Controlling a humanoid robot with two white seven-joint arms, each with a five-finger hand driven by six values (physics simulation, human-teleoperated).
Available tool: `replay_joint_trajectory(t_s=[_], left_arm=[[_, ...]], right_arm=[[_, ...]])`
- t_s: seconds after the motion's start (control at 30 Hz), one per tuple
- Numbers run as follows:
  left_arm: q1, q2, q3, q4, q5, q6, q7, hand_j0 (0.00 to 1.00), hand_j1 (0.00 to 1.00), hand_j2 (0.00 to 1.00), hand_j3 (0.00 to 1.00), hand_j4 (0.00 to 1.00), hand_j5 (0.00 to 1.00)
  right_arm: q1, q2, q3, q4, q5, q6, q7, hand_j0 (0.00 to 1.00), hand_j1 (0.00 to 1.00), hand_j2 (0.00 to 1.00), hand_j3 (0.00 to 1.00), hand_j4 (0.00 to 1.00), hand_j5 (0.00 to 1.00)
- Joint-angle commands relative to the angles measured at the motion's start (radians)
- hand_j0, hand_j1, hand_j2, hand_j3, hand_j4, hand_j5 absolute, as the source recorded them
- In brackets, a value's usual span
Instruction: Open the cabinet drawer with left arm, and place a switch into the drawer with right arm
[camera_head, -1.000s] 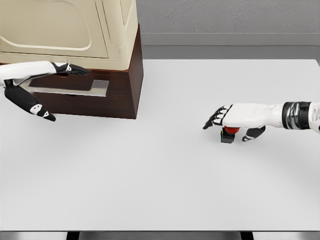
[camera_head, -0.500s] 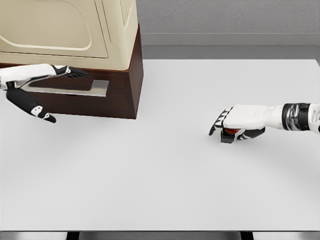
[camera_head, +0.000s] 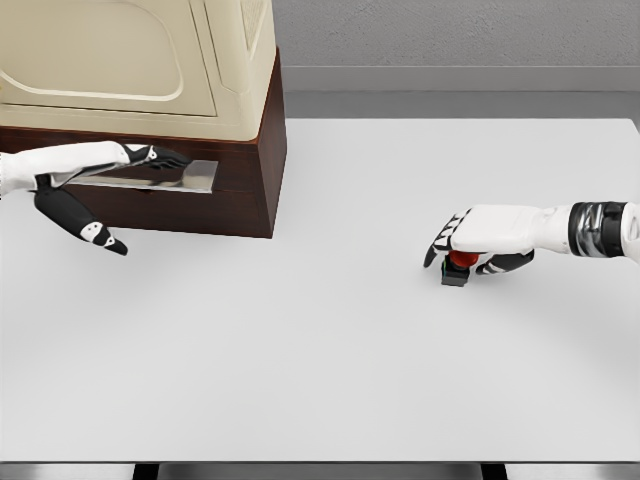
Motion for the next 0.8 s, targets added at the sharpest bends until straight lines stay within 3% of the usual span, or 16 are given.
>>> replay_joint_trajectory(t_s=[0.0,0.47,0.53,0.6,0.77], left_arm=[[0.000,-0.001,0.002,0.001,0.005,0.001,0.000,1.00,1.00,1.00,1.00,1.00,1.00],[0.014,-0.021,0.005,0.029,0.005,0.001,0.002,1.00,1.00,1.00,1.00,1.00,1.00],[0.029,-0.019,0.017,0.029,0.005,-0.001,0.002,1.00,1.00,1.00,1.00,1.00,1.00],[0.087,-0.021,0.089,0.027,0.002,-0.001,0.002,1.00,1.00,1.00,1.00,1.00,1.00],[0.110,-0.019,0.099,0.026,0.005,-0.001,0.002,1.00,1.00,1.00,1.00,1.00,1.00]], right_arm=[[0.000,-0.004,-0.002,-0.001,-0.004,-0.003,0.000,0.70,0.70,0.70,0.70,0.70,0.70],[0.000,-0.006,-0.002,-0.001,-0.007,-0.013,0.000,0.56,0.56,0.56,0.56,0.56,0.56],[0.000,-0.006,0.000,-0.001,-0.009,-0.013,0.000,0.53,0.53,0.53,0.53,0.53,0.53],[0.000,-0.006,0.000,-0.001,-0.009,-0.015,0.000,0.53,0.53,0.53,0.53,0.53,0.53],[-0.006,-0.006,-0.002,-0.002,-0.010,-0.015,0.000,0.51,0.51,0.51,0.51,0.51,0.51]])
